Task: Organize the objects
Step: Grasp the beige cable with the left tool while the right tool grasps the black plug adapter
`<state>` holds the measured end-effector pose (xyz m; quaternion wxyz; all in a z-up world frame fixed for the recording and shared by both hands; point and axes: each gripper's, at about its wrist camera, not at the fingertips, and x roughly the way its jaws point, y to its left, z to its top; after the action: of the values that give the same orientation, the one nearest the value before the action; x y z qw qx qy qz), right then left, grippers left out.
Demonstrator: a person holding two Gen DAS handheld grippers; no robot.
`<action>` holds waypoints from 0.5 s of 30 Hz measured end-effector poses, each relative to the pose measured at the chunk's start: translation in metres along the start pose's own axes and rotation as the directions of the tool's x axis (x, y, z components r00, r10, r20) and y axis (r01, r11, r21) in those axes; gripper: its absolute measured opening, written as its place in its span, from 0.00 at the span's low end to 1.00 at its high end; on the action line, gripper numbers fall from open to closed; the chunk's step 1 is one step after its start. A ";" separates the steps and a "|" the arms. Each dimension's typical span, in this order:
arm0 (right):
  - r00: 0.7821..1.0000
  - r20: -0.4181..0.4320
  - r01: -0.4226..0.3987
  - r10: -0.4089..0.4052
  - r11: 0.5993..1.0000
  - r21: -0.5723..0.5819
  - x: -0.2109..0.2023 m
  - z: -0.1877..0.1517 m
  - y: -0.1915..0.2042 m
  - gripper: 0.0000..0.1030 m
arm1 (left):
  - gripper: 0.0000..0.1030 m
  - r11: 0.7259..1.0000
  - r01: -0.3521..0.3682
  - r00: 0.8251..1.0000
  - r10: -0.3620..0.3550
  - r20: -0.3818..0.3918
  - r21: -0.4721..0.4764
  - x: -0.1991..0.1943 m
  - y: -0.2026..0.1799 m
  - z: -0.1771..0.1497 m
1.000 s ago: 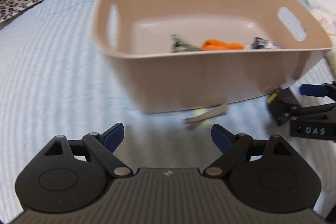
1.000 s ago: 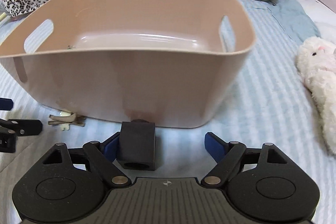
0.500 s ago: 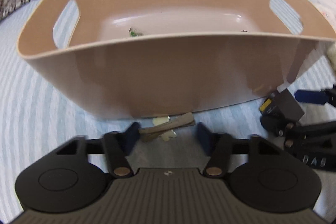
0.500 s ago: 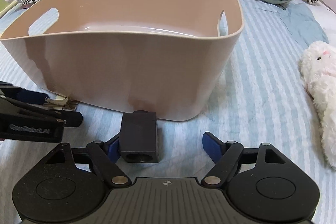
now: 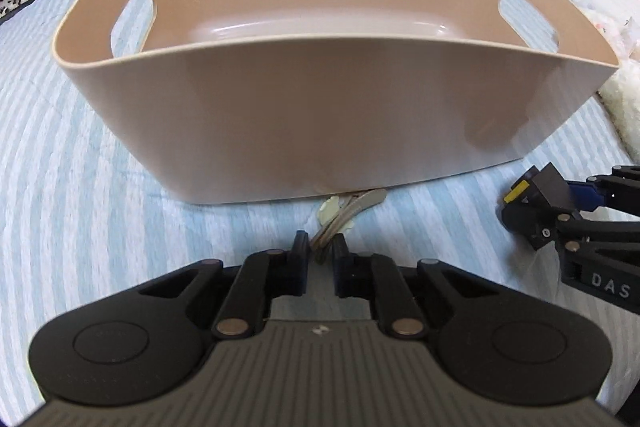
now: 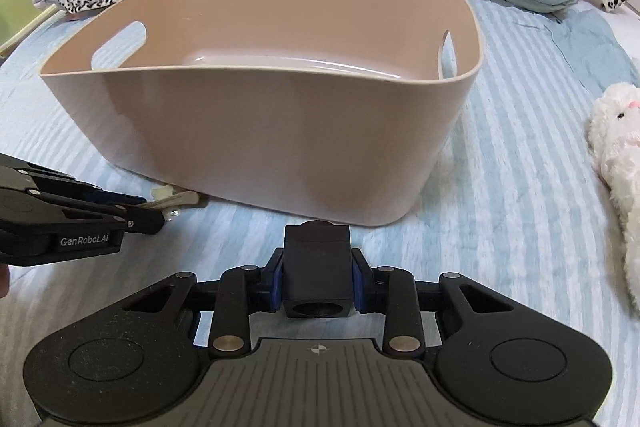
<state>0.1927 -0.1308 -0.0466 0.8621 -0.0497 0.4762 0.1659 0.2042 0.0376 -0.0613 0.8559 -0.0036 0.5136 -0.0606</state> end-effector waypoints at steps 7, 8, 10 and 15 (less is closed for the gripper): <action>1.000 0.016 -0.006 0.006 1.000 -0.017 -0.016 -0.009 0.005 0.29 | 0.08 0.999 0.032 0.999 -0.032 0.007 -0.011 -0.008 0.002 -0.002; 1.000 0.017 -0.005 0.006 1.000 -0.016 -0.018 -0.010 0.007 0.29 | 0.07 0.999 0.035 0.999 -0.034 0.006 -0.010 -0.009 0.000 -0.004; 1.000 0.018 -0.007 0.008 1.000 -0.013 -0.019 -0.010 0.006 0.29 | 0.07 0.999 0.038 0.999 -0.038 0.004 -0.009 -0.011 -0.002 -0.004; 1.000 0.025 -0.005 0.006 1.000 -0.010 -0.023 -0.010 0.001 0.29 | 0.08 1.000 0.020 1.000 -0.020 0.014 -0.008 -0.012 -0.001 -0.002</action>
<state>0.1732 -0.1375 -0.0328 0.8672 -0.0504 0.4648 0.1712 0.1965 0.0377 -0.0512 0.8587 -0.0124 0.5080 -0.0670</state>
